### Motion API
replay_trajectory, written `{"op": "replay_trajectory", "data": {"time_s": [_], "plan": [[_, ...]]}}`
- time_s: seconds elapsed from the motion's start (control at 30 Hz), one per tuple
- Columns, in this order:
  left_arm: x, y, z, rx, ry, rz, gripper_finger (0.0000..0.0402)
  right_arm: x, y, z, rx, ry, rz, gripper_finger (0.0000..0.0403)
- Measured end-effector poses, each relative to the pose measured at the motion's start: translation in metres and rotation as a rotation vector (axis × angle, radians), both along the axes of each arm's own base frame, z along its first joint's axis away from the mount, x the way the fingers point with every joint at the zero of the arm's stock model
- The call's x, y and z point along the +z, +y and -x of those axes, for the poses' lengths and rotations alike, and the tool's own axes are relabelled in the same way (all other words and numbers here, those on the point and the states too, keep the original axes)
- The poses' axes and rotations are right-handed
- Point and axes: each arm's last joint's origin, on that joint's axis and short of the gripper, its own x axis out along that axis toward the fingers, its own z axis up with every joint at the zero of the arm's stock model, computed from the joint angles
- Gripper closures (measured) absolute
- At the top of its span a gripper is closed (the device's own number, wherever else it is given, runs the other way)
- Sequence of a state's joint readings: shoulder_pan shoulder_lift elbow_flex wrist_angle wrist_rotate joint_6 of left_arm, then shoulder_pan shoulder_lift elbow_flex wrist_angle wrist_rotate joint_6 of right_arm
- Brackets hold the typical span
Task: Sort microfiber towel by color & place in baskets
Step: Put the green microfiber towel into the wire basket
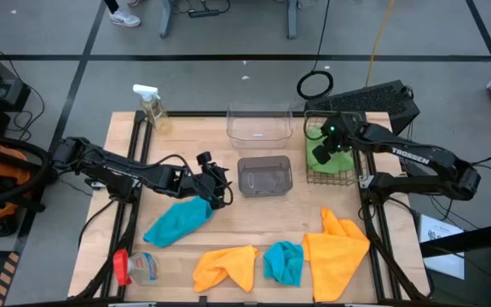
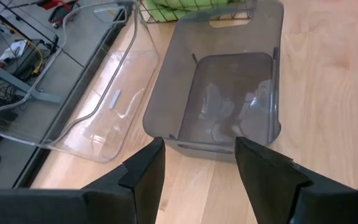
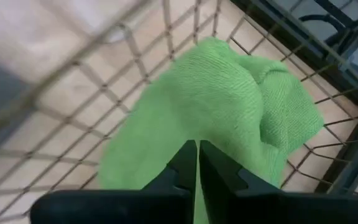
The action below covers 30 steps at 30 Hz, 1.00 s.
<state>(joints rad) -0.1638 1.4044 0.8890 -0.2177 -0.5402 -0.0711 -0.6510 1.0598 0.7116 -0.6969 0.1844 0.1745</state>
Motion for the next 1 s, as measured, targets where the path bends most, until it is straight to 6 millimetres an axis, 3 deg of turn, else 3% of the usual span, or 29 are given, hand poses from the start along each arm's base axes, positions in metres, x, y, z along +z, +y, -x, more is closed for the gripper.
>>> {"op": "replay_trajectory", "data": {"time_s": [0.3, 0.6, 0.73, 1.0], "plan": [[0.002, -0.001, -0.002, -0.016, -0.023, 0.017, 0.0201, -0.035, -0.031, 0.005, -0.094, 0.044, -0.011, 0.0400], [0.001, -0.002, -0.002, -0.053, -0.018, 0.050, 0.0201, -0.058, -0.042, 0.003, -0.121, 0.127, -0.095, 0.0402], [0.001, -0.002, -0.002, -0.055, -0.015, 0.051, 0.0201, -0.049, -0.039, 0.004, -0.135, 0.086, -0.074, 0.0401], [0.001, -0.002, -0.002, -0.055, -0.014, 0.051, 0.0201, -0.012, -0.021, 0.018, -0.131, -0.043, 0.049, 0.0399]]}}
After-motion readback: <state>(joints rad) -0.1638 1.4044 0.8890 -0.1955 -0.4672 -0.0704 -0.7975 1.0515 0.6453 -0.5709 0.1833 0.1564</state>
